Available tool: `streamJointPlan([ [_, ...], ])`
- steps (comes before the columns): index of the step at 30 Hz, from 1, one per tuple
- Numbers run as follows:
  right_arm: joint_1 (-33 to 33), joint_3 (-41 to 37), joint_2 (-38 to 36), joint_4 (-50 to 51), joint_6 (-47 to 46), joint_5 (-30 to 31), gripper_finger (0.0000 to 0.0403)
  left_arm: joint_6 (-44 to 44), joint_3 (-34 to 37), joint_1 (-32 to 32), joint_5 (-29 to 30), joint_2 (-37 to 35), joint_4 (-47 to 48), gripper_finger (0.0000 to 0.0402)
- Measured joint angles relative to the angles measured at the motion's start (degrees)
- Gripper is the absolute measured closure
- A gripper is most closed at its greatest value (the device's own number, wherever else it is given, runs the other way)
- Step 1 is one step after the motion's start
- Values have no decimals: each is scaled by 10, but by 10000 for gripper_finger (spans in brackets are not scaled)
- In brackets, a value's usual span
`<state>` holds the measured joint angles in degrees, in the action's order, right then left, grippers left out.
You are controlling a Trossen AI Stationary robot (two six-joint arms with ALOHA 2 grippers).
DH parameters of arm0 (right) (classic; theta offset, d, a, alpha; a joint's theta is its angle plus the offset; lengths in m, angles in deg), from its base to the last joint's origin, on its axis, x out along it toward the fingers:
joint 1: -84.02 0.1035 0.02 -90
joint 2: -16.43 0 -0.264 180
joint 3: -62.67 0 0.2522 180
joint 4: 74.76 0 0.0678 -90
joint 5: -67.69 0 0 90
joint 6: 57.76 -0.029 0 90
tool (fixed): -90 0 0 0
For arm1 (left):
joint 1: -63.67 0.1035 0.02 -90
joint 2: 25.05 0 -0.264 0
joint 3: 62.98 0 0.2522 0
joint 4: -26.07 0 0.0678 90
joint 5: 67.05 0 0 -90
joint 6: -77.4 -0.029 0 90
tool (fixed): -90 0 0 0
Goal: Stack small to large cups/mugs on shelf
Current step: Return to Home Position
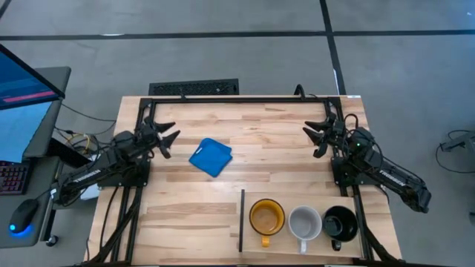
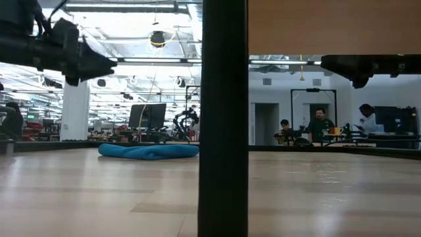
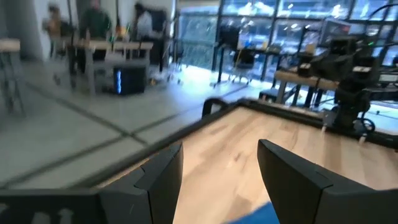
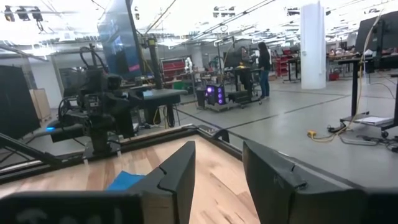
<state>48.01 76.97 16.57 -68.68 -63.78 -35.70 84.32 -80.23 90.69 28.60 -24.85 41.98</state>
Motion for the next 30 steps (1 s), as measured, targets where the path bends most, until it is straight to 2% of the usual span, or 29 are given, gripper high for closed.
streamJointPlan([
  [3, 0, 0, 0, 4, 0, 0, 248, -34, 0, 0, -2, 0, -21, 203],
  [7, 0, 0, 0, 6, 0, 0, 248, -12, -1, 0, 20, 0, 39, 203],
  [12, 0, 0, 0, 15, 0, 0, 248, -4, -3, 0, -17, 0, 51, 203],
  [16, 0, 0, 1, 55, -1, 0, 248, -5, -3, 0, -20, 2, 53, 203],
  [22, 0, 0, 7, 55, -15, -1, 248, -4, -3, 0, -26, 2, 55, 203],
  [30, 0, 0, 7, 55, 25, -1, 248, -3, -3, 0, -45, 2, 58, 203],
])
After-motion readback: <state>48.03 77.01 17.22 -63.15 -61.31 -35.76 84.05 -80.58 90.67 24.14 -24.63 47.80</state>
